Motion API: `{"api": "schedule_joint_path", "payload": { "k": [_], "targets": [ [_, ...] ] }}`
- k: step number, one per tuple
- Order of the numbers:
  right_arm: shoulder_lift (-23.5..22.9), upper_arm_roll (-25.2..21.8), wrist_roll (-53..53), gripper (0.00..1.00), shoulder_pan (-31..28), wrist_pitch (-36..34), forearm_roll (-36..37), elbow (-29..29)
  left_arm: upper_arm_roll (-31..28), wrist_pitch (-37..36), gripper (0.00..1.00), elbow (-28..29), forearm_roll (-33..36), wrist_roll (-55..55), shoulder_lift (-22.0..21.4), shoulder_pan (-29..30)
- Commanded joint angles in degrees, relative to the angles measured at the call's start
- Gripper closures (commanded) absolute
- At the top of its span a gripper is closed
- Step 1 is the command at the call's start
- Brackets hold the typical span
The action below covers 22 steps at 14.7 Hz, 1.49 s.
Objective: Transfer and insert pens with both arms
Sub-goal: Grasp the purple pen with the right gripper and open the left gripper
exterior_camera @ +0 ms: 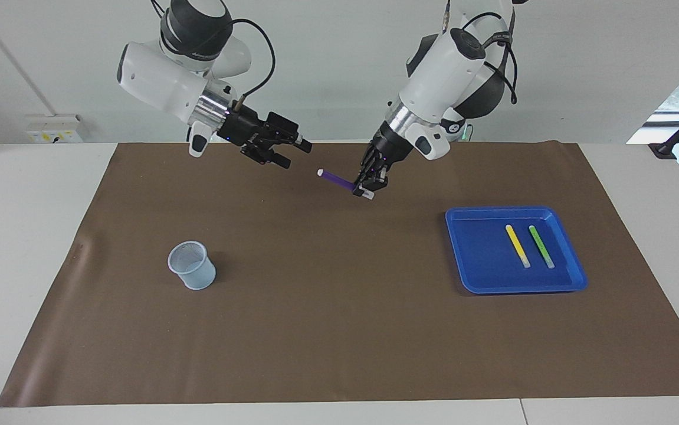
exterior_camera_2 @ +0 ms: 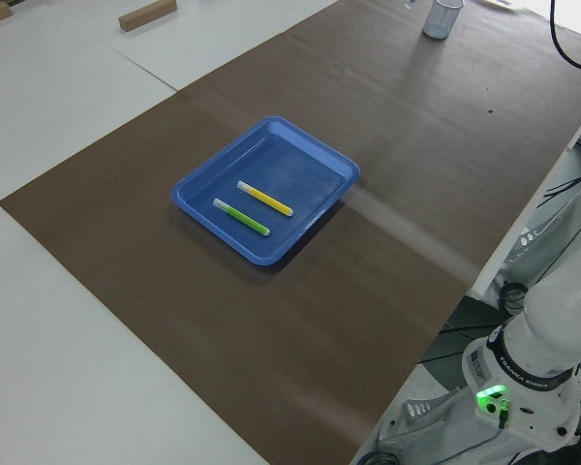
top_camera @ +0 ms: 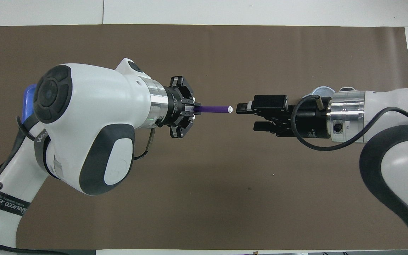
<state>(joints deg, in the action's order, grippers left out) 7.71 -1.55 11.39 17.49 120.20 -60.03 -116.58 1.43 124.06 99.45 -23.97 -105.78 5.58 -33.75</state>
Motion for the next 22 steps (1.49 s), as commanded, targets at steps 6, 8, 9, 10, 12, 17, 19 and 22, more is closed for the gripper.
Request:
{"api": "schedule_joint_path", "payload": {
  "k": [6,8,9,10,12,17,19,22],
  "targets": [
    [-1.6,-0.1,-2.7,0.15,1.0,2.1,-1.8,-0.3,-0.8,0.3,1.00,-0.2,-0.9,-1.2,0.0,-2.0],
    [-1.6,-0.1,-2.5,0.22,1.4,2.6,-1.8,-0.2,-0.8,0.2,1.00,-0.1,-0.9,-1.2,-0.1,-2.1],
    [-1.6,-0.1,-2.5,0.27,1.5,2.6,-1.8,-0.2,-0.8,0.1,1.00,-0.1,-0.9,-1.2,-0.1,-2.1],
    [-1.6,-0.1,-2.5,0.37,1.5,2.7,-1.8,-0.2,-0.8,0.2,1.00,-0.1,-0.9,-1.2,-0.2,-2.1],
    [-1.6,-0.1,-2.5,0.56,1.5,2.4,-1.8,-0.2,-0.8,0.2,1.00,0.0,-0.9,-1.1,-0.1,-2.1],
    [-1.6,-0.1,-2.7,1.00,1.4,2.1,-1.8,-0.2,-0.8,0.2,1.00,0.0,-0.8,-1.0,-0.2,-2.1],
    [-1.6,-0.1,-2.7,1.00,1.2,2.1,-1.8,-0.2,-0.8,0.1,1.00,0.1,-0.8,-0.9,-0.2,-2.1],
    [-1.6,-0.1,-2.6,1.00,1.1,2.0,-1.8,-0.2,-0.9,0.0,0.68,0.1,0.0,0.0,-0.2,-2.1]
  ]
}}
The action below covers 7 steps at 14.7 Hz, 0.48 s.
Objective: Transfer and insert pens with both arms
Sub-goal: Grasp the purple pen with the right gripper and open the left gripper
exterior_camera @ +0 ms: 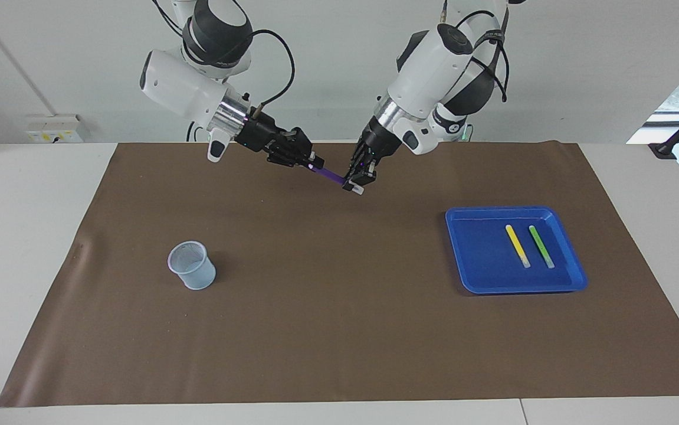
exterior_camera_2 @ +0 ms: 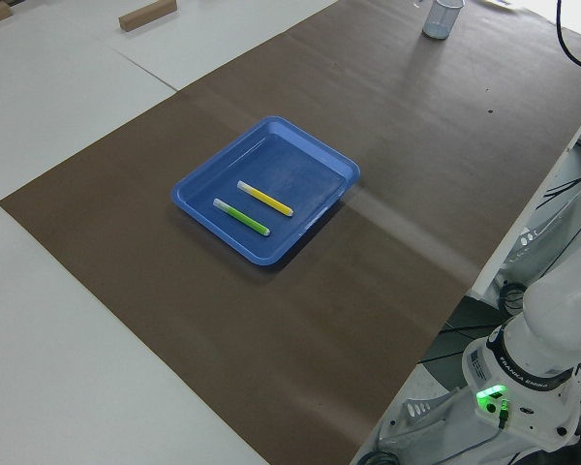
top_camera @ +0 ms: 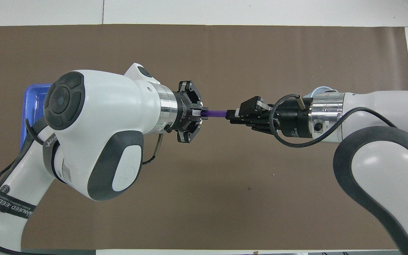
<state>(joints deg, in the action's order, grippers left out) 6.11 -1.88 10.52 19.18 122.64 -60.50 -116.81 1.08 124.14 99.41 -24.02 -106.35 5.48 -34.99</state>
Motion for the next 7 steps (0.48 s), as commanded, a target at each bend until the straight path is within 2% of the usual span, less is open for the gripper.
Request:
{"api": "schedule_joint_path", "payload": {
  "k": [1,2,4,7],
  "targets": [
    [0.0,0.2,-1.9,1.00,-0.6,-0.5,-1.3,0.1,-0.6,-0.5,0.09,0.2,1.2,1.6,-0.1,-0.9],
    [0.0,0.2,-2.1,1.00,-0.6,-0.5,-0.9,0.2,-0.5,-0.5,0.00,0.2,3.8,3.0,-0.1,-0.9],
    [-1.3,-0.1,-1.9,1.00,-1.5,-3.3,3.0,3.5,-0.5,-1.3,0.00,0.5,4.9,8.1,-0.3,-0.8],
    [-4.8,0.0,-2.3,1.00,-4.9,-13.7,21.9,13.9,-1.2,-6.3,0.00,3.2,4.9,27.7,-2.2,0.3]
  ]
}}
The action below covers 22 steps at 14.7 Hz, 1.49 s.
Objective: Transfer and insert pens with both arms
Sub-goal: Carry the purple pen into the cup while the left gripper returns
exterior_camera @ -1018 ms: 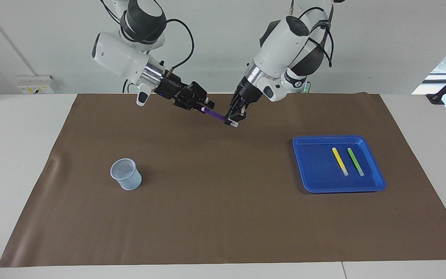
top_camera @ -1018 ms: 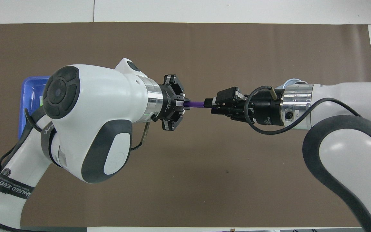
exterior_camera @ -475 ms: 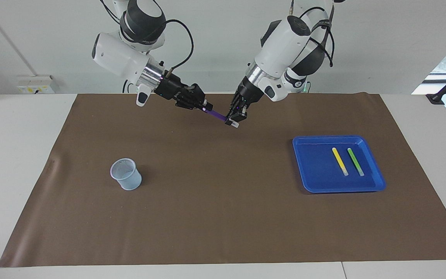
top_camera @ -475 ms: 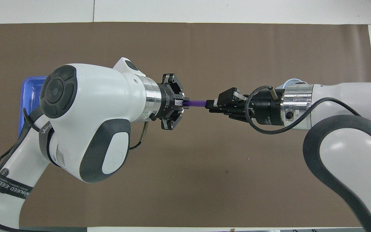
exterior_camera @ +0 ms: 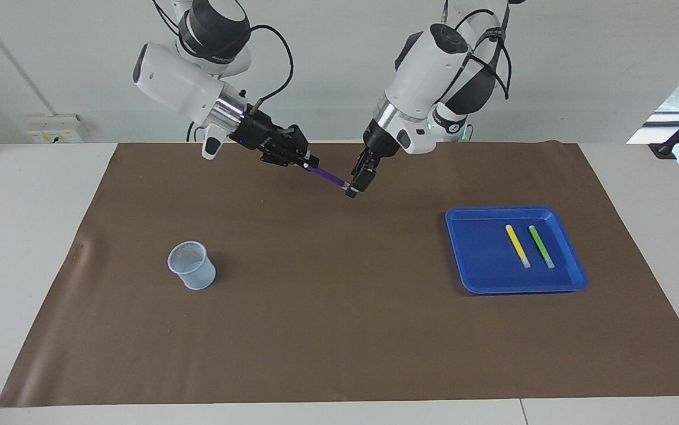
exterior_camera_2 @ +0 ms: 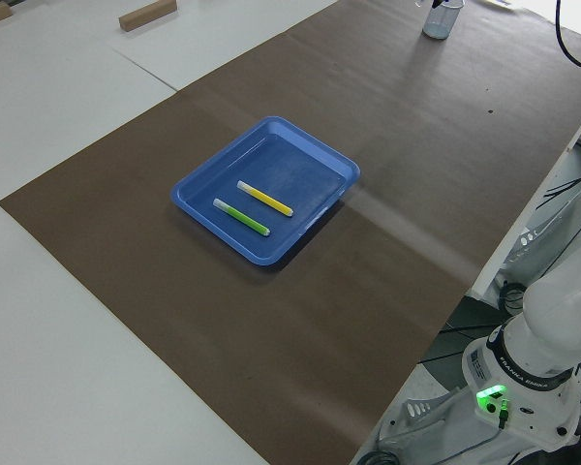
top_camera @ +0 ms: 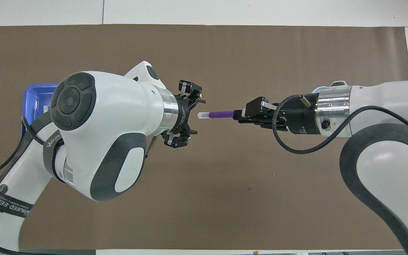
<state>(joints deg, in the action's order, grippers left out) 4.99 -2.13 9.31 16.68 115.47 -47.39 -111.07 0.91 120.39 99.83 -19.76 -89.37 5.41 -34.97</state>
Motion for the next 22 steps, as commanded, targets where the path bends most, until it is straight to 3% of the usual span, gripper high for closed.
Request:
{"api": "schedule_joint_path", "payload": {
  "k": [1,5,7,12,15,18,20,22],
  "targets": [
    [-5.1,0.1,-1.7,1.00,-3.0,-10.3,14.4,11.6,-1.0,-2.5,0.00,4.2,0.7,17.5,-2.6,2.3],
    [-7.3,0.0,-15.2,1.00,-5.3,-15.9,33.3,17.5,-1.0,-3.8,0.00,7.3,1.8,44.8,-3.7,9.6],
    [-7.3,0.0,-22.4,1.00,-6.1,-14.5,40.7,16.7,-1.0,-3.7,0.00,9.8,4.9,54.4,-4.3,12.2],
    [-7.7,0.0,-29.5,1.00,-7.9,-10.2,51.1,13.4,-1.0,-2.8,0.00,14.3,8.7,80.8,-3.4,23.4],
    [-7.5,0.1,-34.1,1.00,-12.2,-3.7,51.7,7.4,-1.0,-0.9,0.00,14.9,12.5,91.4,-0.9,29.6],
    [-7.3,0.1,-34.9,1.00,-12.4,-3.1,51.5,4.6,-0.8,6.4,0.00,17.7,12.7,99.3,0.7,34.9],
    [-7.4,0.1,-34.5,1.00,-12.5,-2.4,51.2,3.5,-1.0,8.4,0.00,17.6,12.7,102.5,3.4,36.5],
    [-7.5,0.1,-34.7,1.00,-12.7,2.8,51.1,-0.2,-1.0,12.0,0.00,18.2,12.7,103.3,6.3,37.5]
  ]
}}
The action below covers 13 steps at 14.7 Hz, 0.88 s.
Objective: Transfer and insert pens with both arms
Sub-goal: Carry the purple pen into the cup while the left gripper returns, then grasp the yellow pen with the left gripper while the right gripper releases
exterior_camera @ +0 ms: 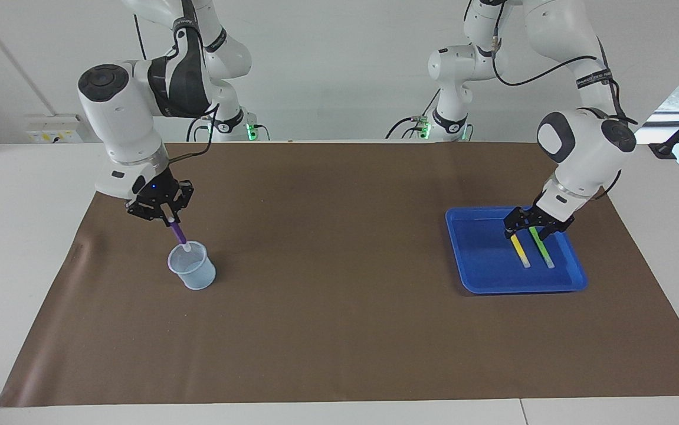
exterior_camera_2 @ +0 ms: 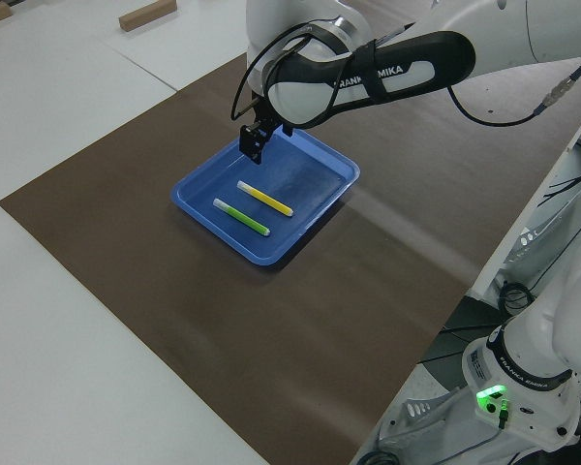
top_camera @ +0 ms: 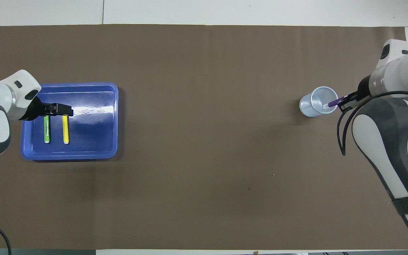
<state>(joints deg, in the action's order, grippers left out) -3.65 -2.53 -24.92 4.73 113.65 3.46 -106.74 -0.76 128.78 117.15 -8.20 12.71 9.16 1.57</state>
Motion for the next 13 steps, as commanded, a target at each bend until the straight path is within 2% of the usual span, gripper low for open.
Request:
{"api": "schedule_joint_path", "payload": {
  "k": [1,5,6,7,8,9,13],
  "targets": [
    [1.1,0.5,-0.5,1.00,-0.9,6.8,0.2,-6.1,0.7,4.3,0.00,1.1,1.2,1.4,3.4,1.0],
    [0.8,0.5,-0.6,1.00,-1.2,10.9,0.2,-8.8,0.7,7.4,0.03,2.5,1.2,1.8,6.4,1.2],
    [0.1,0.5,-0.6,1.00,-1.2,10.9,0.1,-8.8,0.7,7.8,0.08,3.3,1.2,1.7,6.4,1.2],
    [-0.2,0.5,-0.7,1.00,-1.5,11.3,0.1,-8.8,0.7,8.1,0.32,4.5,1.2,1.5,6.2,1.2],
    [-0.7,0.5,-0.8,1.00,-2.0,11.9,0.1,-8.9,0.6,8.1,0.84,4.6,1.2,1.4,6.2,1.2],
    [-0.9,0.6,-0.8,1.00,-2.4,12.1,0.0,-9.3,0.6,8.2,1.00,4.6,1.2,1.0,6.2,1.6],
    [-1.1,0.6,-0.7,1.00,-2.4,14.0,-0.1,-10.3,0.7,8.2,1.00,4.4,1.2,-1.9,6.0,1.6]
  ]
}}
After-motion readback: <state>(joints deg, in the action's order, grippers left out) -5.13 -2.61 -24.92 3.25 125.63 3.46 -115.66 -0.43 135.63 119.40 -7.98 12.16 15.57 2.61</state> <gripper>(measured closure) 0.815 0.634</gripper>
